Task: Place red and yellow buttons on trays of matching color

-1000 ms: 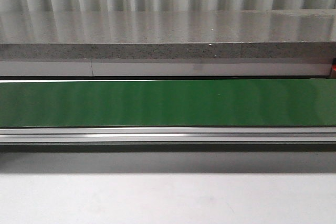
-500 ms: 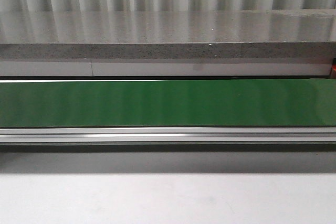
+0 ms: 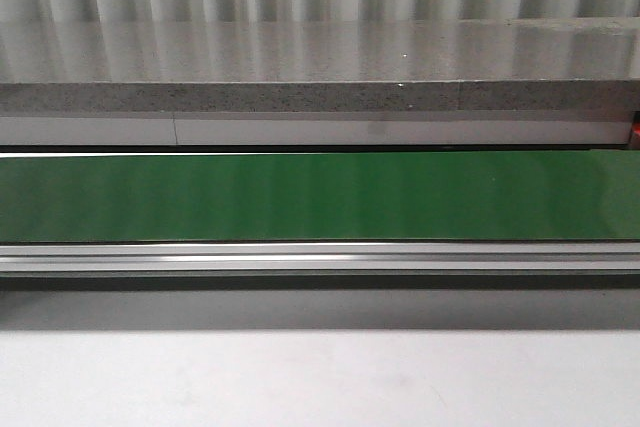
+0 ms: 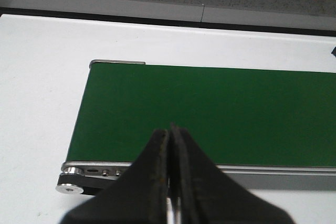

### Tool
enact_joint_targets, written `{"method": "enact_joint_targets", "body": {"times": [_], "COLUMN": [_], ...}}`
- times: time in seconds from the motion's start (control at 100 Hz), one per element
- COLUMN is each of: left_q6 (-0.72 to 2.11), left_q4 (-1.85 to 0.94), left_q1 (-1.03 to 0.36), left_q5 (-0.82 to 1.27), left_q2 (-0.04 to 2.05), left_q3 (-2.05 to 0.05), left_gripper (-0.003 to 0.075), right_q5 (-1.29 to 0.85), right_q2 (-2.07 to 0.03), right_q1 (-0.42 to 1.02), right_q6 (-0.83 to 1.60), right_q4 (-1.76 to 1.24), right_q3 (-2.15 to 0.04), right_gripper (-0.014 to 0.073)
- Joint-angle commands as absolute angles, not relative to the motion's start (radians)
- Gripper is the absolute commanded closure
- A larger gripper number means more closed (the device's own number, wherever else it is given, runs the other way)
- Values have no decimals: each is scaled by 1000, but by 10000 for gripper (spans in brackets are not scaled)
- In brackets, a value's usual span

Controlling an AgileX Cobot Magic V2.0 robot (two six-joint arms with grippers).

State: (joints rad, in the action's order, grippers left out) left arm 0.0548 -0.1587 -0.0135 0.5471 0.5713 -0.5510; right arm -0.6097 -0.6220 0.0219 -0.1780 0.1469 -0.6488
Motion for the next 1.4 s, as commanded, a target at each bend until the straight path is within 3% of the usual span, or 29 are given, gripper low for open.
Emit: {"method": "enact_joint_targets", "body": {"times": [0.0,0.49,1.11,1.39], "left_q6": [52,52,52,52], "left_q4": [-169,-169,-169,-169], "left_q1": [-20,-20,-20,-20], "left_q5": [473,473,473,473], "left_q2": [570,570,570,570], "left_q3": [-578,-578,-578,-578], "left_gripper": [740,740,740,740], "right_q5": [-535,-423,-256,-165], "right_q2": [-620,-476,-55,27], "right_q1": [24,24,17,-9], "right_q6": [-170,-169,-150,-150], "right_q4": [158,100,28,28], "right_q3": [-676,-644,-224,-97], "right_gripper": [661,661,661,661]}}
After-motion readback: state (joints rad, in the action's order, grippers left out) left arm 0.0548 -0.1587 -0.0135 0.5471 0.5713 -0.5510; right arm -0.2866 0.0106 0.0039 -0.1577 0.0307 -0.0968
